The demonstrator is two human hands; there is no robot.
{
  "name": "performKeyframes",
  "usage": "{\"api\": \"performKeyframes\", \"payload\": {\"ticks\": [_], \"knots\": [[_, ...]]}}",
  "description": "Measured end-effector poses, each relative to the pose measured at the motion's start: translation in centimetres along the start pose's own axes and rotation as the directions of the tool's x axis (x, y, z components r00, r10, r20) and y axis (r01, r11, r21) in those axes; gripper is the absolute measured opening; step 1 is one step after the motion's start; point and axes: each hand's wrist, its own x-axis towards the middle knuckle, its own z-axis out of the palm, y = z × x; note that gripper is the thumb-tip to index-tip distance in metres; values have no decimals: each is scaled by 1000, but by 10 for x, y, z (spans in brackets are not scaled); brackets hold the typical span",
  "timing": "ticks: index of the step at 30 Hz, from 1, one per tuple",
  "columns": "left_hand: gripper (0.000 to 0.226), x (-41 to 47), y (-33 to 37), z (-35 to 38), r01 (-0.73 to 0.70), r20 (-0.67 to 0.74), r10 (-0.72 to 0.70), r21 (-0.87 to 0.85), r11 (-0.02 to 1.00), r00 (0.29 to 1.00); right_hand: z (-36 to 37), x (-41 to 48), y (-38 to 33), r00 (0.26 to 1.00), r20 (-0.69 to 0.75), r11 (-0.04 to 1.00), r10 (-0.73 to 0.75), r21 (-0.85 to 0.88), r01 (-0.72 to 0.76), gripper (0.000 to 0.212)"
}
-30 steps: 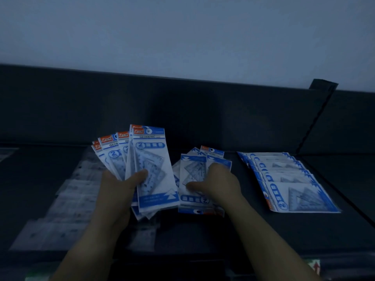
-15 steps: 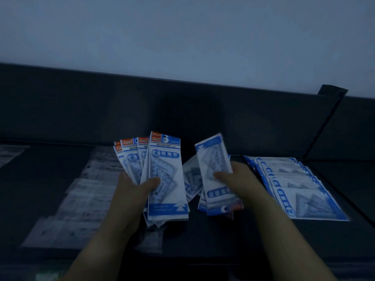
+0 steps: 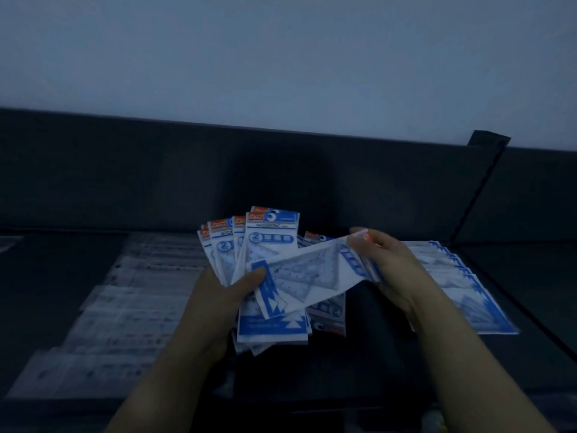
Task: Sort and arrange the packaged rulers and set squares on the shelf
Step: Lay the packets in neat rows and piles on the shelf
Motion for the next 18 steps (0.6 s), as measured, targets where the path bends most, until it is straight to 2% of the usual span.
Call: {"api": "performKeyframes", "payload": {"ticks": [1, 2, 5, 7, 9, 12, 14, 16, 18], "knots": [[40, 1, -1, 1, -13, -39, 12, -22, 1000, 999, 0, -1, 3, 999, 9, 988, 37, 148, -38, 28], [40, 3, -2, 2, -27, -82, 24, -39, 999, 996, 1, -4, 5, 995, 54, 972, 84, 214, -94, 32], [43, 6, -6, 7, -52, -157, 39, -85, 995, 987, 9, -14, 15, 958, 185, 953, 220, 168, -251, 38], [51, 6, -10, 12, -50, -133, 40, -71, 996, 990, 20, -15, 19, 956, 187, 956, 224, 149, -253, 30], [56, 4, -13, 17, -40, -59, 38, -29, 999, 998, 27, -12, 18, 974, 141, 955, 175, 217, -203, 17], [53, -1, -14, 22, -6, 45, 9, -57, 998, 999, 19, -7, 8, 988, 55, 950, 144, 271, -154, 9], [52, -3, -14, 23, 4, 74, 2, -90, 996, 997, 12, -8, 3, 984, 105, 971, 146, 172, -163, 10], [51, -3, -16, 25, 10, 86, -5, -60, 998, 996, 15, -12, 4, 974, 180, 991, 136, -7, -137, 10], [58, -5, -21, 32, 33, 78, -34, 17, 999, 996, 26, -17, 9, 981, 159, 991, 111, -98, -96, 14]]}}
